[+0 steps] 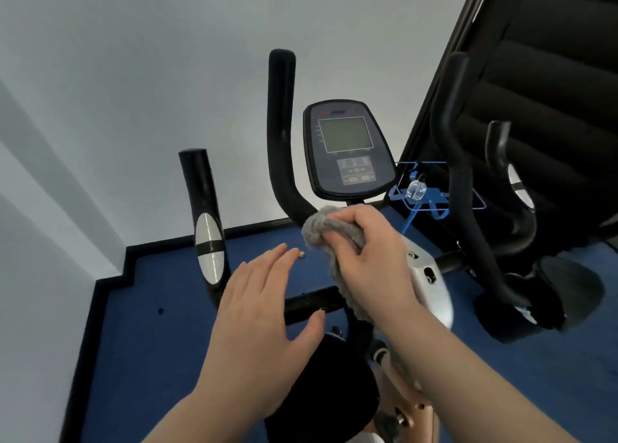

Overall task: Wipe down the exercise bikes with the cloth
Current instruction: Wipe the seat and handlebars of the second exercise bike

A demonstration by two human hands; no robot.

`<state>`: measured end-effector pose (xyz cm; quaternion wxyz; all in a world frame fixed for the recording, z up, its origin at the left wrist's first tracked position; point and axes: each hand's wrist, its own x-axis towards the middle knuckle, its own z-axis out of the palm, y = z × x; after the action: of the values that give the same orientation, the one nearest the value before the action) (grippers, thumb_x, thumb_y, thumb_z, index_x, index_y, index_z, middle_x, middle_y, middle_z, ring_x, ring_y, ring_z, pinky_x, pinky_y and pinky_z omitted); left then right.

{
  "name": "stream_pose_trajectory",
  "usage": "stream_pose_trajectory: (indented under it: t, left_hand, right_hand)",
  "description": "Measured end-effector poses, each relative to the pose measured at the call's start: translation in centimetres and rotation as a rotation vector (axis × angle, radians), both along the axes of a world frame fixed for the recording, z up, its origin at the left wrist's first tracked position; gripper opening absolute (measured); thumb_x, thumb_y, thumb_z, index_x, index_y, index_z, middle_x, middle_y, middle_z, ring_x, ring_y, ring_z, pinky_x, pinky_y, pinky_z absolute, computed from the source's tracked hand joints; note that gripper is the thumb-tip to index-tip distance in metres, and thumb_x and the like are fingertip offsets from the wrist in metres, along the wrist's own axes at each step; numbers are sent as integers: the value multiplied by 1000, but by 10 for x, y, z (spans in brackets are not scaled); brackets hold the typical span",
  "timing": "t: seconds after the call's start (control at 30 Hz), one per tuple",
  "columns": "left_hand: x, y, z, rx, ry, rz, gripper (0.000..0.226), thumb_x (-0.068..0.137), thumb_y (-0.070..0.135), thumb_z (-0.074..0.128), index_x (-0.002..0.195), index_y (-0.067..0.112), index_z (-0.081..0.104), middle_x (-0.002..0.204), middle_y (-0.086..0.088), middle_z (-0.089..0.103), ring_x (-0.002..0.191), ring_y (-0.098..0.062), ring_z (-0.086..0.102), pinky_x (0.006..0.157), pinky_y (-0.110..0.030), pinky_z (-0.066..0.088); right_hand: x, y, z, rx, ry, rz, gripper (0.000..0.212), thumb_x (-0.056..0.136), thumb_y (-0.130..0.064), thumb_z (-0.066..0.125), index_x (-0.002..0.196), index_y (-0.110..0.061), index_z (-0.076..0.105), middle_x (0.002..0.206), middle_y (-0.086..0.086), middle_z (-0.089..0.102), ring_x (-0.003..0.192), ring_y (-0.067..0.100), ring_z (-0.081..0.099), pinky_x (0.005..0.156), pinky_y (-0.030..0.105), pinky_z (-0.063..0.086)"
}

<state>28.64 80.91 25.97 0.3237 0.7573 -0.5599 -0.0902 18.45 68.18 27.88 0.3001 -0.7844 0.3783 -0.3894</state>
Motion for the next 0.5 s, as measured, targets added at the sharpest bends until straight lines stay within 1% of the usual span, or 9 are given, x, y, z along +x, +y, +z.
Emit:
stream_pose_trajectory:
  t: [0.1,0.17,0.23,0.27,0.37,0.43,0.5]
  left_hand:
    - [0,1,-2,-8,-18,4,70,78,58,40,143,35,28,145,21,33,135,4,20,118,-35,22]
    - [1,2,-3,-19,-33,1,68,79,56,43,142,34,30,144,20,35,135,3,23,118,-32,19]
    - [4,2,0,-63,-43,8,66,80,53,46,141,33,34,144,20,37,135,4,25,117,-28,15]
    - [9,1,2,-94,-50,26,64,80,52,47,140,33,35,143,20,38,135,3,27,116,-28,16]
    - [39,-11,19,-179,-63,136,61,81,50,45,139,30,40,142,14,41,135,-7,33,114,-32,24]
    - [65,-25,36,-236,-93,223,59,82,44,46,138,24,42,143,6,42,134,-13,35,114,-34,25]
    - [87,-40,48,-246,-120,291,59,84,37,48,140,20,41,147,2,39,137,-17,32,116,-39,24]
  right_hand:
    - [-2,-8,3,-29,50,76,7,84,-17,68,88,-21,63,83,-14,63,84,5,59,74,18,45]
    - [-23,0,-2,-46,83,105,11,82,-15,70,87,-22,63,85,-16,61,87,5,59,74,16,45]
    - [-33,7,-5,-58,71,101,16,80,-12,72,83,-24,63,85,-17,60,87,4,58,74,14,43]
    - [-30,6,-5,-66,64,96,17,80,-11,73,82,-25,63,84,-17,61,86,4,59,74,13,43]
    - [9,-11,6,-94,43,111,13,81,-11,71,84,-21,64,85,-12,63,85,2,58,74,10,41]
    - [40,-27,17,-76,42,131,7,84,-15,68,84,-20,63,82,-10,63,80,2,57,69,10,41]
    - [55,-36,25,-64,56,138,7,84,-18,67,83,-22,61,80,-11,62,77,2,56,66,12,40]
